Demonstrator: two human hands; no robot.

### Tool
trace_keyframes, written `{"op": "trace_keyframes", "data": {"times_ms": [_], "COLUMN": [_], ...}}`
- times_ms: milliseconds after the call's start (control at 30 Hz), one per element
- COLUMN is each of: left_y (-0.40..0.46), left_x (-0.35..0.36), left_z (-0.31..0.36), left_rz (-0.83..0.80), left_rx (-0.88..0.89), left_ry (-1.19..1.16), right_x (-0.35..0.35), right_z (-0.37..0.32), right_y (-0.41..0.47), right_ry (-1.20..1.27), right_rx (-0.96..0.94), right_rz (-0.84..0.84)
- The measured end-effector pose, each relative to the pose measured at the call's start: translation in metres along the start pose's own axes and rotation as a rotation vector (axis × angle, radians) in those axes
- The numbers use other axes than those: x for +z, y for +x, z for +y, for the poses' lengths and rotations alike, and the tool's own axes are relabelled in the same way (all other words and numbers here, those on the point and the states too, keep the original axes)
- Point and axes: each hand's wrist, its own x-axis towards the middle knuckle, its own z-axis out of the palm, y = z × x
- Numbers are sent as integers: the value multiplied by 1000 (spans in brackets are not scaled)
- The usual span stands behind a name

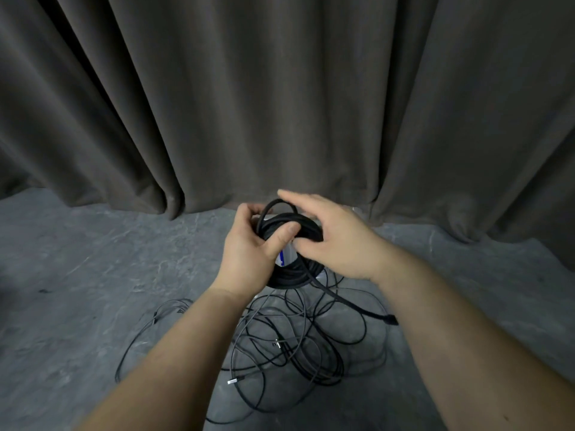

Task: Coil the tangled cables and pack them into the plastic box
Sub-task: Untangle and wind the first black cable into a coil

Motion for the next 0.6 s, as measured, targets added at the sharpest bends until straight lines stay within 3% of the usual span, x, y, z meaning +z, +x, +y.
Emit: {"op": "trace_keyframes", "data": {"times_ms": [133,433,600], "left_y": [-2,-4,0], "left_x": [-4,-1,-4], "left_z": [-2,1,-6], "left_rz": [-81,-83,-7], "left_rx": [0,110,22], "left_ry": [22,49,121], "right_x": [8,3,7], "right_z": [11,7,6], "right_y": [3,2,1], "right_ry": [-69,309,227], "right_rx": [36,122,167], "right_rz": [-1,-67,-81]}}
